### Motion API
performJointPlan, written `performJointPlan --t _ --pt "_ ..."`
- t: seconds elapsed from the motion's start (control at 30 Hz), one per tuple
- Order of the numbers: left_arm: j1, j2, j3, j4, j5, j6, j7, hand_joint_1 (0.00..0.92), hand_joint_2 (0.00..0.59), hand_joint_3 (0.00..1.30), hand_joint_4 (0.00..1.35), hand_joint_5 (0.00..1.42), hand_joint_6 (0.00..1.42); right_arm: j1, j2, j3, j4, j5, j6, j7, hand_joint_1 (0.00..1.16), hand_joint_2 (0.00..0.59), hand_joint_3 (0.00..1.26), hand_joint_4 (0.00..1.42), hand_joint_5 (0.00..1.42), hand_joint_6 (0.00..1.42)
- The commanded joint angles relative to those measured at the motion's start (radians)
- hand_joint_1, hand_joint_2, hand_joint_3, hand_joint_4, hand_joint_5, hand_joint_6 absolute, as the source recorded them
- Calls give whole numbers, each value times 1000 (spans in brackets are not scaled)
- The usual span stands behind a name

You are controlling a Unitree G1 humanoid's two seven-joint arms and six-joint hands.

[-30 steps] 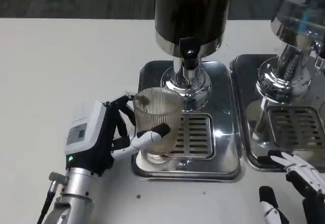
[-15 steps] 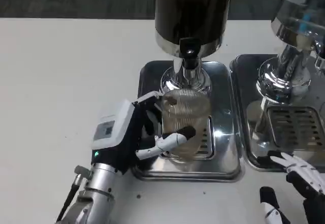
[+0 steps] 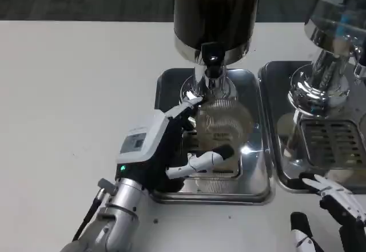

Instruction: Grasp the cup under the faucet to collect the drink, then remove the cup.

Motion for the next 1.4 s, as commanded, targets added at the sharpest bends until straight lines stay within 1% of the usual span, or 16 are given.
performJointPlan --t 0.03,0.3,0.57,0.8,0.93,1.13,1.23,1.3,1.4 --pt "-2 10 0 -13 4 24 -9 109 89 203 251 405 468 7 6 -9 -7 13 -1 10 280 461 397 273 260 446" --pt "18 23 10 -56 9 79 2 90 87 199 226 367 372 1 6 -8 -2 24 -3 22 278 461 410 284 262 446" --pt "33 41 19 -91 15 123 26 83 86 199 216 354 348 -13 7 -10 11 37 -5 29 278 461 410 285 262 446" --pt "40 63 36 -104 3 132 27 83 86 199 216 345 332 -26 9 -5 27 36 -11 28 278 461 410 285 263 446" --pt "55 78 39 -130 3 115 27 82 86 199 216 342 311 -32 9 -4 33 36 -11 28 278 461 411 285 269 446" --pt "146 108 62 -277 -12 86 4 74 87 199 216 339 304 -36 9 -4 39 39 -12 27 277 461 413 285 271 446" --pt "226 146 85 -386 -31 56 -23 72 84 199 216 338 303 -35 10 -4 41 38 -13 24 277 461 416 285 272 446" --pt "266 162 102 -440 -44 45 -42 70 82 199 216 337 302 -35 12 -5 43 39 -14 23 277 461 417 285 272 446" --pt "334 196 144 -535 -71 22 -76 64 78 199 216 337 316 -40 13 -4 47 39 -16 21 277 461 418 285 272 446"
